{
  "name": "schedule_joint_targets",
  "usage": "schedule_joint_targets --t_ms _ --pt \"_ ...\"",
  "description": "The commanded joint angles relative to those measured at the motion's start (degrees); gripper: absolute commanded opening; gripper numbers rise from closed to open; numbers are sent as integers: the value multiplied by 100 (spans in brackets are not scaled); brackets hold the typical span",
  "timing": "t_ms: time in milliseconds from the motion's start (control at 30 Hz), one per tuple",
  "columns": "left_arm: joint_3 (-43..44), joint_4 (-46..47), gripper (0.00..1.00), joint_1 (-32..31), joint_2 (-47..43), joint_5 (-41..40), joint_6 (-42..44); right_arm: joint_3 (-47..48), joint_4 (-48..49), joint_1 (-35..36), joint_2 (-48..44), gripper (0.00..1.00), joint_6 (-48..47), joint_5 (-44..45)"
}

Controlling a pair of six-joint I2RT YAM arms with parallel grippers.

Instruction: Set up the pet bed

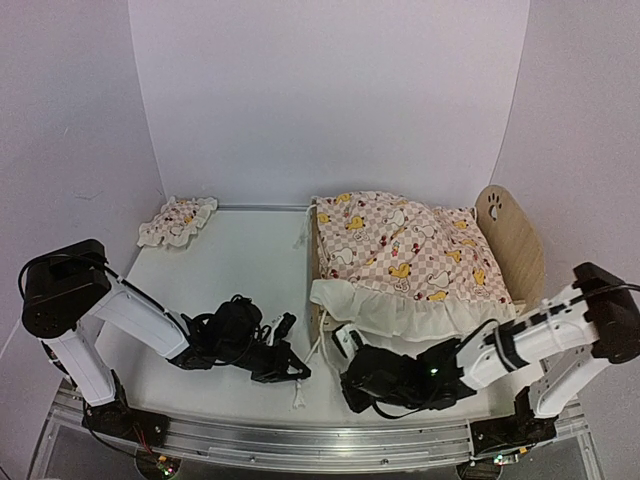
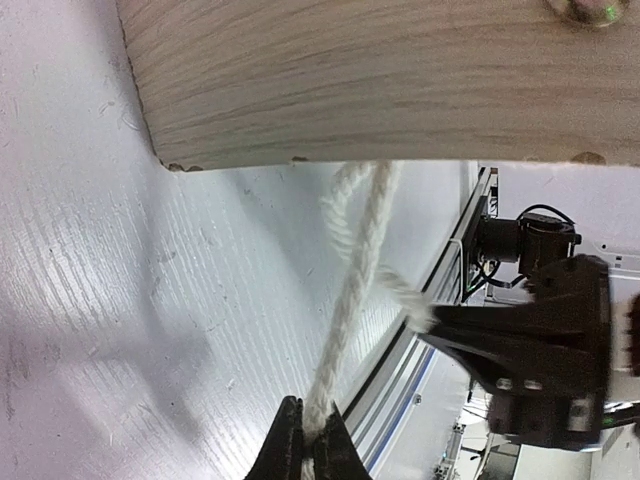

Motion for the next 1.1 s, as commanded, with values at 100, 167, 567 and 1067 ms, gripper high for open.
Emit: schedule_joint_targets --t_ms 100,167,567,1067 --pt "73 50 4 13 -235 99 -96 279 1302 -88 -1175 0 -861 136" --pt "61 54 4 13 -249 92 -142 624 1377 -101 -953 0 -1067 242" --pt "-180 56 3 -22 -497 -132 -287 1685 895 -374 156 0 -851 841" --pt "-131 48 2 -75 -945 -101 -325 1108 -381 -365 -1029 46 -68 -579"
